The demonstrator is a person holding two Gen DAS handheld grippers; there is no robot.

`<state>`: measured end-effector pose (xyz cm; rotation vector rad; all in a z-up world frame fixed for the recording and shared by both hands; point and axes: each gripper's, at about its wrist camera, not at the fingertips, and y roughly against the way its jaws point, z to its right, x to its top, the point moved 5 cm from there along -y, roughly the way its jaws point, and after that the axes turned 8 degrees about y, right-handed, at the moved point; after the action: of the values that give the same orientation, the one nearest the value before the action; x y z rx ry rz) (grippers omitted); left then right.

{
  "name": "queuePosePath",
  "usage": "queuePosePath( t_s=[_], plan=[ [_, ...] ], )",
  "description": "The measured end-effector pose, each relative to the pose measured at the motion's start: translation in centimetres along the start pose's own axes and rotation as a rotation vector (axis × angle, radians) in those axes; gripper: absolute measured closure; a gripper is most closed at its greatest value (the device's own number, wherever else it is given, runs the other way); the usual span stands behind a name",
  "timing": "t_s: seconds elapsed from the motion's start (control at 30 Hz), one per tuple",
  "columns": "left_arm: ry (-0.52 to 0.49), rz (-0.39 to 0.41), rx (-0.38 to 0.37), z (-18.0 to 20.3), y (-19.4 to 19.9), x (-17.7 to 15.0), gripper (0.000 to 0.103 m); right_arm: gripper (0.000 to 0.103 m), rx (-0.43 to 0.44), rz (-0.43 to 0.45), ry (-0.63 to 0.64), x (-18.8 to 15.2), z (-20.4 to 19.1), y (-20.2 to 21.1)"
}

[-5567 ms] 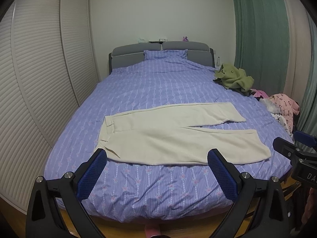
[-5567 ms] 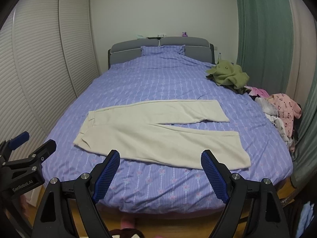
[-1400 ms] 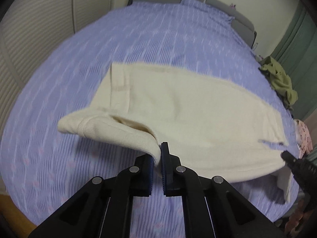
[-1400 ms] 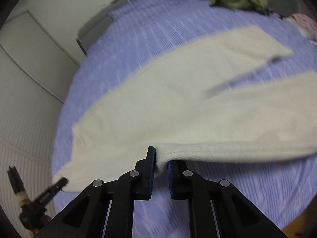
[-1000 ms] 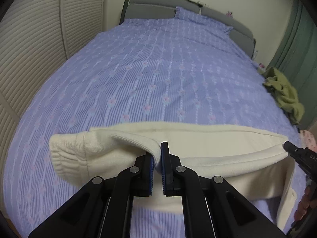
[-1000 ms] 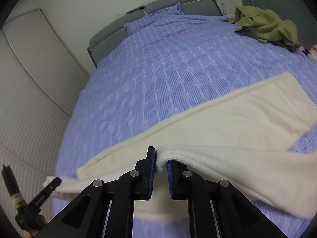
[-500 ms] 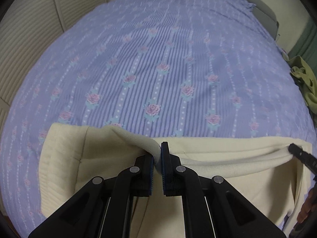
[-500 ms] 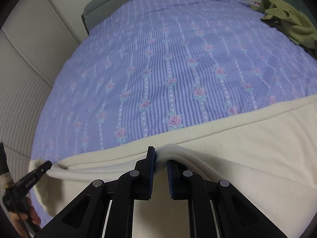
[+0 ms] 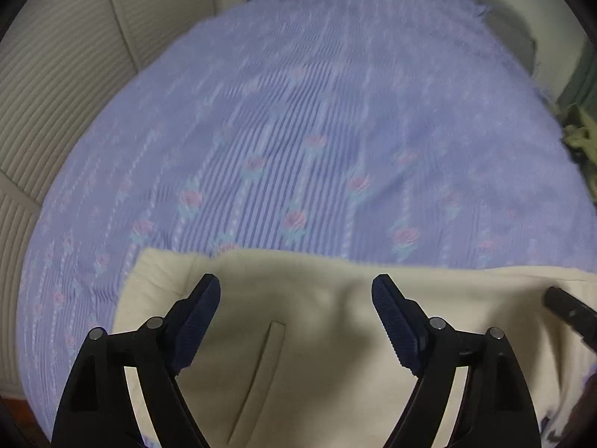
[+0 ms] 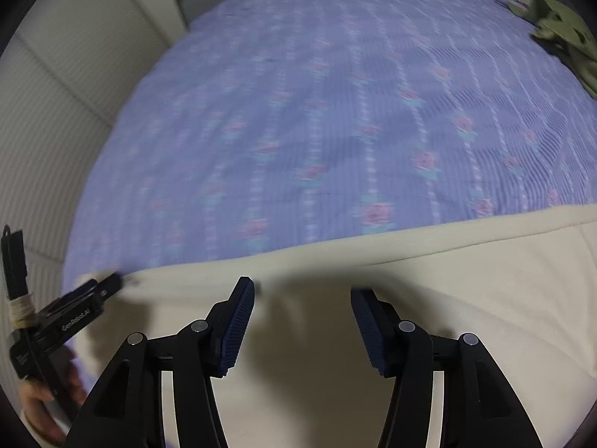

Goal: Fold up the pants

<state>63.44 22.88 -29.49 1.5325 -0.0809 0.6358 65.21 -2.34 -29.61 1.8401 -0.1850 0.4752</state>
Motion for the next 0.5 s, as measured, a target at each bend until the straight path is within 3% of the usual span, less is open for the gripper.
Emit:
queuePosePath(
  t_s=[0.23, 0.5],
  plan=[
    [-0.092, 0.031, -0.055, -0.1, 7.0, -2.3, 0.019, 0.047, 0.008, 0.102, 0.070, -2.5, -4.6, 7.2],
    [-0.258, 0.118, -0.174, 2.4, 18.4, -7.3, 0.015, 0.047, -0.055, 0.156, 0.070, -9.7, -6.2, 17.7]
  ],
)
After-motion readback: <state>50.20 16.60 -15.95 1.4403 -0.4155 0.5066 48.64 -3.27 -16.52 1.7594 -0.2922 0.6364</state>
